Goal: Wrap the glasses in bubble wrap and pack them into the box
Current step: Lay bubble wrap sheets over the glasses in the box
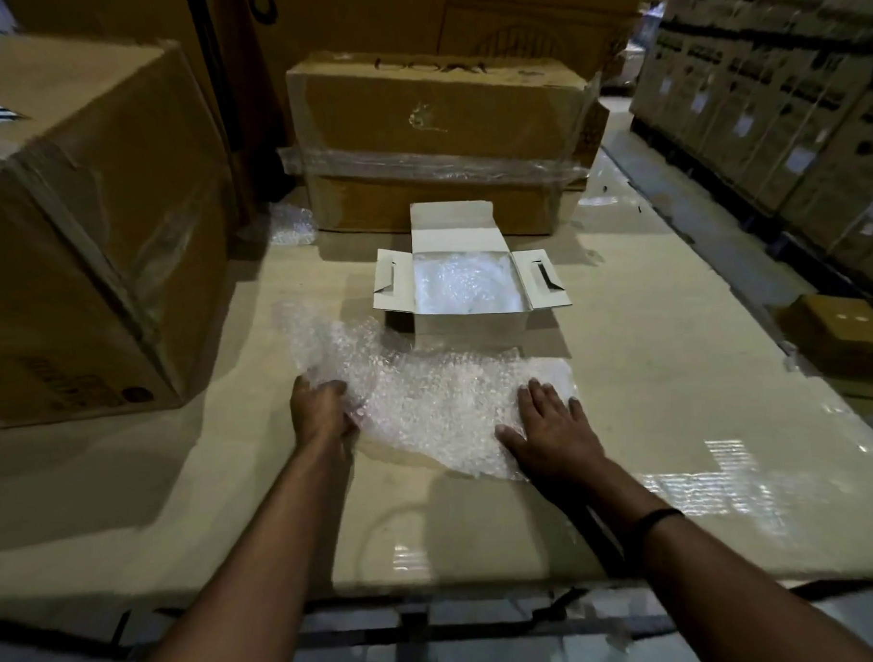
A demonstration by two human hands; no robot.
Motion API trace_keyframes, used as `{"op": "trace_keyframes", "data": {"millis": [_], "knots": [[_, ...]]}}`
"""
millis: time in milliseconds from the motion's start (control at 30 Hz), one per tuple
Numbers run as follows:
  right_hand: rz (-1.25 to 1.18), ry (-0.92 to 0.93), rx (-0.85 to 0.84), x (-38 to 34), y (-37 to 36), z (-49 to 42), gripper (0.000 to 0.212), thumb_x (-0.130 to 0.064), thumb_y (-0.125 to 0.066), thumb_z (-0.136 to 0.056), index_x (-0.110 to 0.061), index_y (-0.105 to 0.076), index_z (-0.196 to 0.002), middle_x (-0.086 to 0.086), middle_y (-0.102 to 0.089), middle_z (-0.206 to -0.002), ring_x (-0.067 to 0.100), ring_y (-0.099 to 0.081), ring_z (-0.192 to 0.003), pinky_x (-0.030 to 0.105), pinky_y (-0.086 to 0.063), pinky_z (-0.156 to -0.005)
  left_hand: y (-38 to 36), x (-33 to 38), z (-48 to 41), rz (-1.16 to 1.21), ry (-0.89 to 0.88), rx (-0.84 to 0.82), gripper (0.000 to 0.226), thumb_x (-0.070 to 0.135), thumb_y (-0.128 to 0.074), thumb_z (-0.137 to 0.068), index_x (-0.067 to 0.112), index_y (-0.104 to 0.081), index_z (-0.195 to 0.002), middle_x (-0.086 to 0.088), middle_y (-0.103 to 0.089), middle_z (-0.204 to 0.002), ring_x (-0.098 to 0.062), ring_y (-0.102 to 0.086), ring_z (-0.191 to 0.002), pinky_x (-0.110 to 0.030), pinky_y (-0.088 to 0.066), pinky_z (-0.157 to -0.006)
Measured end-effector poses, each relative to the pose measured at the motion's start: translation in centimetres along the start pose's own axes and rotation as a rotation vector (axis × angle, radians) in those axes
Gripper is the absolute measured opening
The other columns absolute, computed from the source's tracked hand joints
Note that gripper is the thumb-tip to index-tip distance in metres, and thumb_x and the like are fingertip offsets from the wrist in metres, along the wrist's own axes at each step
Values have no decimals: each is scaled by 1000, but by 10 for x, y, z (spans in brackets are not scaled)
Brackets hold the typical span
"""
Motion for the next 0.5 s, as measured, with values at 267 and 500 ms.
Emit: {"op": "trace_keyframes", "data": {"millis": [267, 500], "knots": [[117, 67, -41, 30, 10, -1, 81, -68, -19, -94, -17, -4, -155, 3, 3, -163, 18, 4, -150, 46, 1, -121, 28, 5, 0, -36, -112, 96, 23, 18, -51, -93, 29, -68, -105, 0, -70, -113, -22, -67, -101, -44, -53, -94], [-552, 24, 375, -3, 92, 1, 41, -48, -43, -98, -15, -64, -85, 4, -71, -92, 26, -64, -90, 34, -44, -74, -37, 13, 88, -462, -451, -240, 31, 38, -49, -95, 14, -68, -95, -5, -68, -82, -20, -62, -77, -36, -50, -70]]}}
Point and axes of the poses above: each hand's wrist, its own z-axis away from the middle knuckle, its own y-axis out of the back of the hand, x = y × z, the point moved 10 cm from there along -z, towards the middle knuckle
